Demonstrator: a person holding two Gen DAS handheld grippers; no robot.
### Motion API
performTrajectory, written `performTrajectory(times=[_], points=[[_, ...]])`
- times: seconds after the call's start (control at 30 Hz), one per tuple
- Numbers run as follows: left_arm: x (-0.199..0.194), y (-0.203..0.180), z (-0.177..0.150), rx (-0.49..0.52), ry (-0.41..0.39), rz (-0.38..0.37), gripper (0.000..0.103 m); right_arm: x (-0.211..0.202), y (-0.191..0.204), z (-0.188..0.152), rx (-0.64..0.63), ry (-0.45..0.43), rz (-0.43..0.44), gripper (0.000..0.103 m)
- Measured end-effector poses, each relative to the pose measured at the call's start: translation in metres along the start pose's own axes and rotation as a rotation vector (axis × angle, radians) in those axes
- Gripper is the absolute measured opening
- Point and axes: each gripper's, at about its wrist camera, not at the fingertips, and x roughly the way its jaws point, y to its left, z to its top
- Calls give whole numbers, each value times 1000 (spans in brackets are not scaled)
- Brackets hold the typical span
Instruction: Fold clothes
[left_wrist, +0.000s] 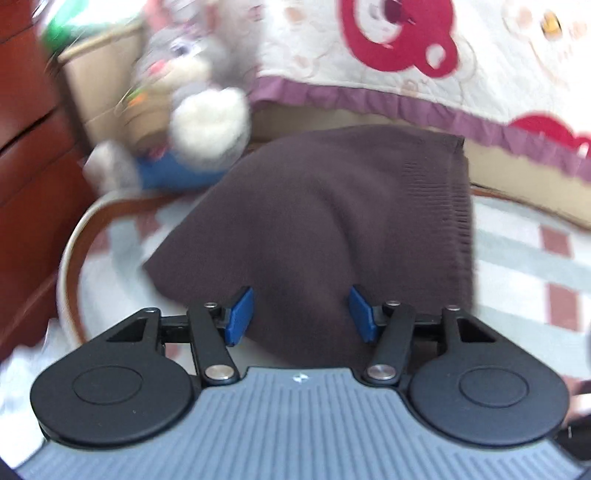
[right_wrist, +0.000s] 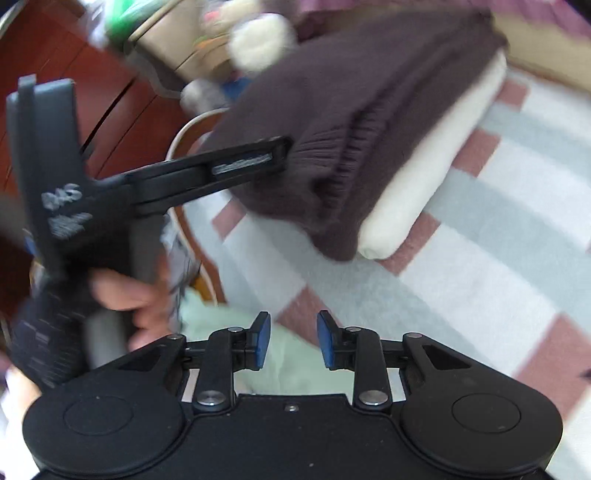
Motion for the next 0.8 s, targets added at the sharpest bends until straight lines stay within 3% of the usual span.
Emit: performTrajectory(times=[0.07, 0.13, 0.3, 0.5, 0.7, 0.8], points=[[-28, 7, -4, -76, 37, -40, 78, -32, 0, -7, -33, -39, -65, 44], [-49, 0, -11, -85, 55, -61, 83, -62, -2, -15, -54, -87, -128, 50], [-86, -48, -25, 5, 89, -97, 89, -117, -11, -33, -61, -182, -298, 51], [-117, -105, -40, 67, 142, -133, 94, -166, -24, -53, -21, -274, -272, 58], [-142, -134, -52, 145, 149, -13, 97, -177, -25, -62, -36, -324, -343, 64], [-146, -138, -60, 151, 166, 13, 97, -186, -30, -70, -12, -343, -333, 65]])
